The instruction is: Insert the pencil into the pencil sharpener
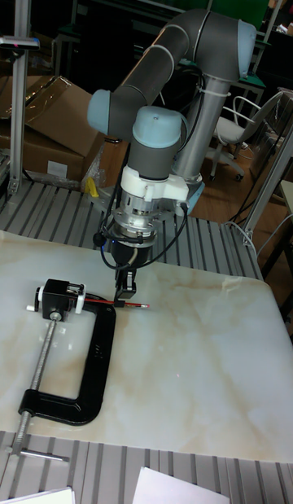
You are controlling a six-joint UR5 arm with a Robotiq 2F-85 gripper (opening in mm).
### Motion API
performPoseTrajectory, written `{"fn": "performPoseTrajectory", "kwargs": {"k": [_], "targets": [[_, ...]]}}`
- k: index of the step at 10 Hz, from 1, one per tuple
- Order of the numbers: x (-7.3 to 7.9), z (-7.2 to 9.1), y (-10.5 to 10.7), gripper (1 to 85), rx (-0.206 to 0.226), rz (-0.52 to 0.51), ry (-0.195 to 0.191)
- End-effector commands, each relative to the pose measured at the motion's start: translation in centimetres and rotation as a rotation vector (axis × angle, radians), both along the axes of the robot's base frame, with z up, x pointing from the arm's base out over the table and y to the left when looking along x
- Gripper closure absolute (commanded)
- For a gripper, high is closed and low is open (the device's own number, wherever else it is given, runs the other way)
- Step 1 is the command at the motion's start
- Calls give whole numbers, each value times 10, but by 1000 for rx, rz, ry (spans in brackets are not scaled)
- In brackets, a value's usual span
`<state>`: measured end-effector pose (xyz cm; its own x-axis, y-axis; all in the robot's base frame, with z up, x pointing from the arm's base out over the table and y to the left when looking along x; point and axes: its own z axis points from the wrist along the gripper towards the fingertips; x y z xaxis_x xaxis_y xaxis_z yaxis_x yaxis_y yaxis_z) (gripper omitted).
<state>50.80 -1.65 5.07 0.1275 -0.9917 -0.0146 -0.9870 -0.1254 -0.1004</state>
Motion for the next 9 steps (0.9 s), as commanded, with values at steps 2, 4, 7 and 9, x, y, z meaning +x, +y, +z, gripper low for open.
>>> {"fn": "performPoseTrajectory", "kwargs": {"k": [2,4,7,9], "targets": [[1,1,-2,847,12,-11,-5],[2,1,-2,847,13,-14,-7],[3,0,-2,847,17,-36,-9],[3,0,-1,847,22,-54,-8]]}}
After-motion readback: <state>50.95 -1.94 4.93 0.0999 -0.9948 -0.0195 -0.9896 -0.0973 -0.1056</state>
